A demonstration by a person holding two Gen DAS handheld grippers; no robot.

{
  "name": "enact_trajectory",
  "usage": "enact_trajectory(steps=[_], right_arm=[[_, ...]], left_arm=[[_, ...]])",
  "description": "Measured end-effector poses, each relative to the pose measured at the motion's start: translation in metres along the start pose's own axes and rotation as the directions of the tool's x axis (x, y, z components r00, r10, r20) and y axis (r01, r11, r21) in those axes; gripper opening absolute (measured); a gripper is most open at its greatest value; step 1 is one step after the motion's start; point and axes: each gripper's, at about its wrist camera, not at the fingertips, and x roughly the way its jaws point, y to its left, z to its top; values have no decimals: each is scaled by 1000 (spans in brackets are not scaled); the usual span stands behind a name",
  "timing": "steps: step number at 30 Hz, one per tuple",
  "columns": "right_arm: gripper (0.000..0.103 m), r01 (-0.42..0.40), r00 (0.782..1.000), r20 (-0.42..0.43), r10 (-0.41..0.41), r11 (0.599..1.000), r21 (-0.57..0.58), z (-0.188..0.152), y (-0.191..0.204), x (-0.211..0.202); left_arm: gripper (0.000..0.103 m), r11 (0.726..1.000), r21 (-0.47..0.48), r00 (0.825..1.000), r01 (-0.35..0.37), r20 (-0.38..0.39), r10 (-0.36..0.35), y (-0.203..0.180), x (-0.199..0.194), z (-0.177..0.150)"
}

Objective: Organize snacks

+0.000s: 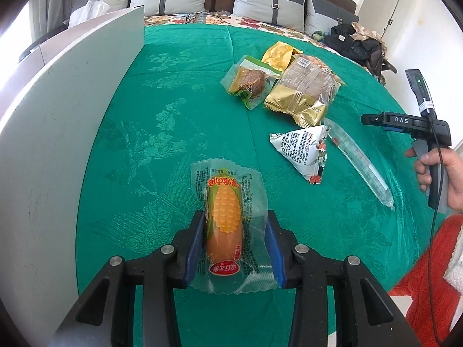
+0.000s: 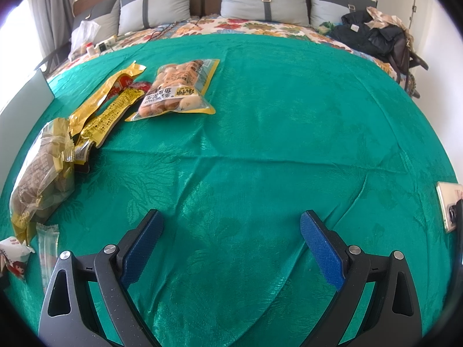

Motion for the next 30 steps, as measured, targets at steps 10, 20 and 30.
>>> enact_trajectory(steps=[10, 20, 30], right_arm=[[93, -255, 952, -242, 189, 926, -279, -28, 121, -44], [20, -178, 953, -287, 100, 949, -262, -38, 134, -23], [19, -327, 924, -179, 337, 941, 84, -35, 72, -82]], left_arm=[[40, 998, -51, 999, 39, 18, -39, 9, -6, -3], [39, 996, -47, 996, 74, 50, -72, 12, -23, -7], [39, 967, -125, 967, 221, 159, -201, 16, -70, 13]])
